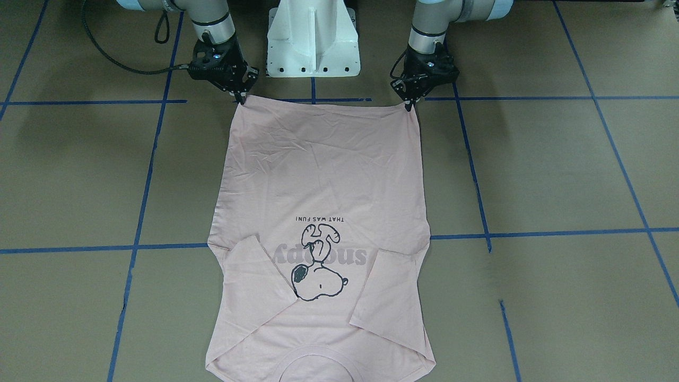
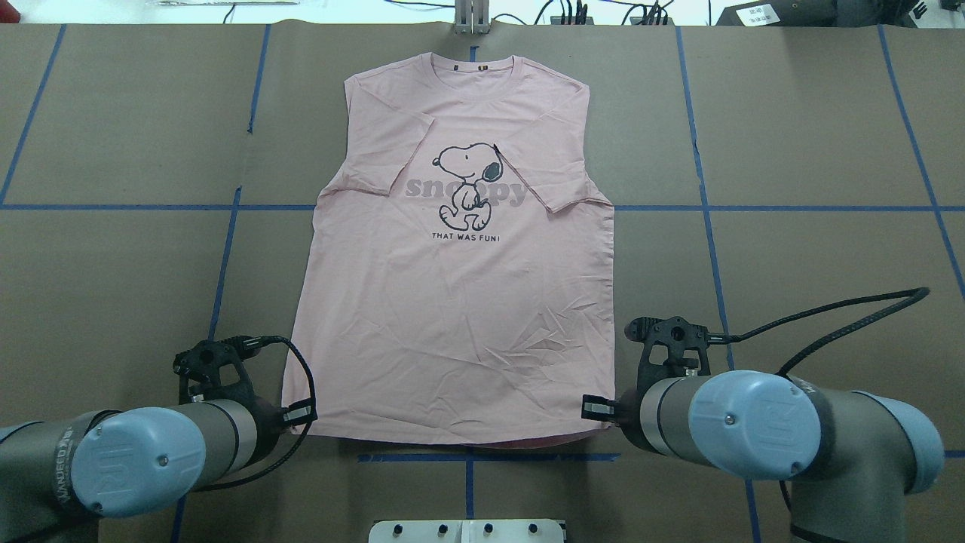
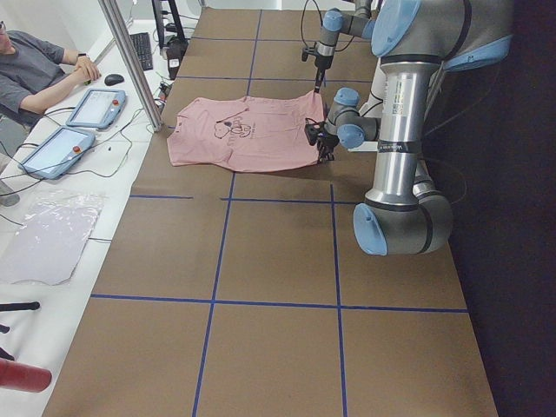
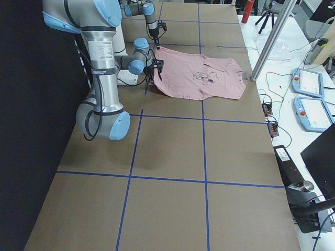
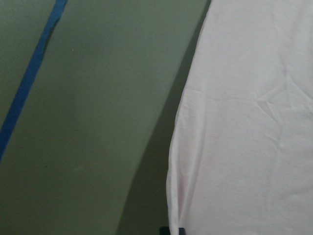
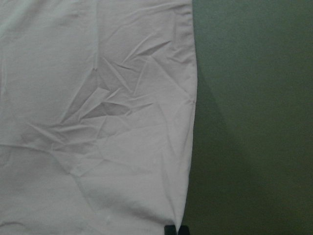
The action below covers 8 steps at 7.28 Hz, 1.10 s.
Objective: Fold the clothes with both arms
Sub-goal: 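Lift the hem with both grippers and fold it toward the collar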
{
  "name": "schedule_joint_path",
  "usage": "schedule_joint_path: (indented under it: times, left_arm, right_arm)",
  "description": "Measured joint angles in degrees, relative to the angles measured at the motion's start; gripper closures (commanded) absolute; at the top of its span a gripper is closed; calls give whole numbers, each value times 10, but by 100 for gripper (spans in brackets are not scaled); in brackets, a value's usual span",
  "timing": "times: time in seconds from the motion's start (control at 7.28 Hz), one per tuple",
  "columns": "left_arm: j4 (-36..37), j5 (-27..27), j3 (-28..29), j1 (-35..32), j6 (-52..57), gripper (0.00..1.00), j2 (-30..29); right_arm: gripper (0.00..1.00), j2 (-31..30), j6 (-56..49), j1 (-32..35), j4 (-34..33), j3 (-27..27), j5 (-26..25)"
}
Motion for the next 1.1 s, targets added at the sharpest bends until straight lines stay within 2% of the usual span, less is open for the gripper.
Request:
schedule_joint_path:
  times: [0.41, 0.69, 0.82, 1.1]
  left_arm:
    - [11, 0, -50, 55, -6, 100, -2]
    - [63, -2, -126, 113, -26, 100, -1]
    - [94, -5, -164, 135, -37, 100, -3]
    - [114, -10, -183, 130, -31, 100, -10]
  right_arm:
    - [100, -79, 1, -40, -4, 95, 37]
    - [100, -111, 10, -84, -6, 142, 40]
    - [100, -119, 11, -87, -7, 156, 41]
    - [100, -108, -4, -42, -5, 152, 39]
